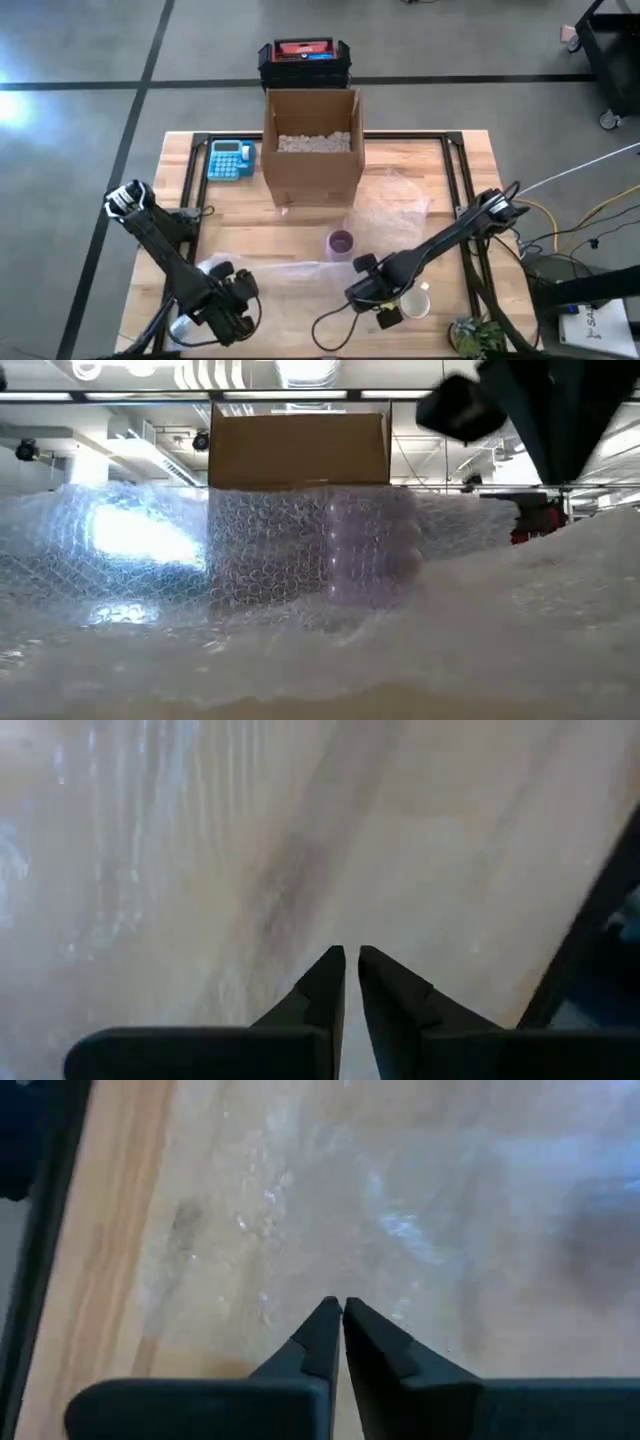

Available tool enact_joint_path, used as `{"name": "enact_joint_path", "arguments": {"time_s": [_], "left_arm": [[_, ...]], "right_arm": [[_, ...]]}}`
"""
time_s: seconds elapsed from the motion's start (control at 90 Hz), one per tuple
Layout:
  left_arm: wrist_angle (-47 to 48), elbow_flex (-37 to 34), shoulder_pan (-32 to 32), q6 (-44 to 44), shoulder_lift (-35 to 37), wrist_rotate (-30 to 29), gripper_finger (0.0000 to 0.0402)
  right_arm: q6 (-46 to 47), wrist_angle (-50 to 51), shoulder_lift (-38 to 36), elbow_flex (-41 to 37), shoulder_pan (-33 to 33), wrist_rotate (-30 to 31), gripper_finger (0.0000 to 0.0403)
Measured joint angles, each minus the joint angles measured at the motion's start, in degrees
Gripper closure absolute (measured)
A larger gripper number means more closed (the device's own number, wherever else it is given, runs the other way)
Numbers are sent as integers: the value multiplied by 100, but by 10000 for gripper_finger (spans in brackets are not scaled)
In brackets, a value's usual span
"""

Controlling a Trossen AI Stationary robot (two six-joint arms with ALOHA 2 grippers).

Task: Wrap mug
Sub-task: Prepare the transparent bubble wrap to wrap the purple mug

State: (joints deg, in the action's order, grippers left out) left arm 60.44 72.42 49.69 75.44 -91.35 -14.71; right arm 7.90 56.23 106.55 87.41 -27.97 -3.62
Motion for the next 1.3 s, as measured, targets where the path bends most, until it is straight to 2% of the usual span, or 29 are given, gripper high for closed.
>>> {"name": "enact_joint_path", "arguments": {"time_s": [0.1,0.233,0.278,0.411,0.533,0.633,0.744,1.089,1.211,1.3], "left_arm": [[-27,-118,-4,2,28,-90,381],[-189,-323,-26,22,31,-421,381],[-264,-349,-55,22,33,-467,381],[-368,-358,-86,7,32,-626,381],[-389,-358,-85,-47,33,-814,381],[-404,-358,-85,-50,33,-862,381],[-410,-360,-85,-52,33,-873,381],[-450,-364,-85,-57,24,-1094,381],[-463,-364,-93,-57,24,-1093,381],[-479,-364,-109,-57,26,-1092,381]], "right_arm": [[-265,159,-278,274,176,262,345],[-803,-126,-568,314,488,1453,284],[-883,-233,-594,314,633,1676,266],[-1068,-266,-430,297,1068,1433,224],[-1166,-207,-98,285,1292,1267,212],[-1286,-176,105,281,1383,1033,220],[-1402,-148,227,283,1401,1075,247],[-1761,-80,442,276,1642,1039,384],[-1909,4,314,382,1651,1198,386],[-1982,307,148,732,1624,1303,383]]}}
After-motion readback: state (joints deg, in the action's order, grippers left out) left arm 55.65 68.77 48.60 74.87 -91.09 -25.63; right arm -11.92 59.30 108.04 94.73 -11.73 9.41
